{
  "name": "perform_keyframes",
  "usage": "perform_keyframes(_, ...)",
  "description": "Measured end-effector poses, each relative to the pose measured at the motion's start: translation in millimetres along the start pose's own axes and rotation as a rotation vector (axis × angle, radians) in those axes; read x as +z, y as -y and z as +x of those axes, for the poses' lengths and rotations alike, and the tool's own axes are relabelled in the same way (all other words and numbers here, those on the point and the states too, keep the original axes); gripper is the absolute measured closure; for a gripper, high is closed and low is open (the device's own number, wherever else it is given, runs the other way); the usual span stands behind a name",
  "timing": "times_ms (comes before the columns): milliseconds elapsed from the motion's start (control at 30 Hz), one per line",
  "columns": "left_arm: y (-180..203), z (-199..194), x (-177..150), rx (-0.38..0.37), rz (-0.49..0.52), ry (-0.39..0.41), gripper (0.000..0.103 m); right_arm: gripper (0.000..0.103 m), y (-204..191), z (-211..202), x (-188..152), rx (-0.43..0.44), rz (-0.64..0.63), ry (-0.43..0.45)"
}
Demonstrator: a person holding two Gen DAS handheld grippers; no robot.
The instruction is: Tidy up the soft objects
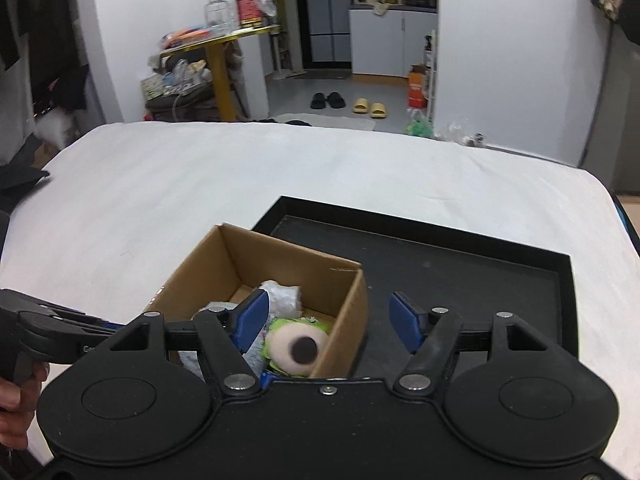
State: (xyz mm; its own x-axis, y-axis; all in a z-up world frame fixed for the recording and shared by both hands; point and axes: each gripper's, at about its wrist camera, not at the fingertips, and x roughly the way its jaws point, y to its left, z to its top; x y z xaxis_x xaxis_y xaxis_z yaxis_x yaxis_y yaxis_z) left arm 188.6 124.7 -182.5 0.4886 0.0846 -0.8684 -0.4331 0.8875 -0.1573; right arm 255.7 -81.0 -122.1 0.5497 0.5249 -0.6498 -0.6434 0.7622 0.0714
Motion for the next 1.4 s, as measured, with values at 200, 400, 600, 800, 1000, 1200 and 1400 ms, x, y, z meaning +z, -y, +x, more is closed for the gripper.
perform_keyframes(200,5,-12,3,0.028,0.015,0.007,0.087,0.032,11,-8,-7,-0.001,0.062,0.008)
perform_keyframes(400,12,-31,10,0.033,0.031,-0.007,0.065,0.026,26,-23,-3,0.034,0.126,0.023)
perform_keyframes(600,25,-59,13,0.02,0.066,0.021,0.044,0.019,40,-45,0,0.041,0.147,0.025)
perform_keyframes(800,34,-82,11,0.014,0.085,0.027,0.031,0.009,55,-74,-6,0.056,0.205,0.034)
perform_keyframes(1000,43,-110,4,0.002,0.092,0.057,0.022,0.0,62,-104,-8,0.067,0.223,0.054)
perform_keyframes(1200,52,-140,-7,-0.013,0.106,0.08,0.017,0.0,72,-133,-13,0.057,0.227,0.064)
perform_keyframes(1400,61,-166,-21,-0.033,0.123,0.097,0.015,0.0,78,-161,-21,0.042,0.255,0.077)
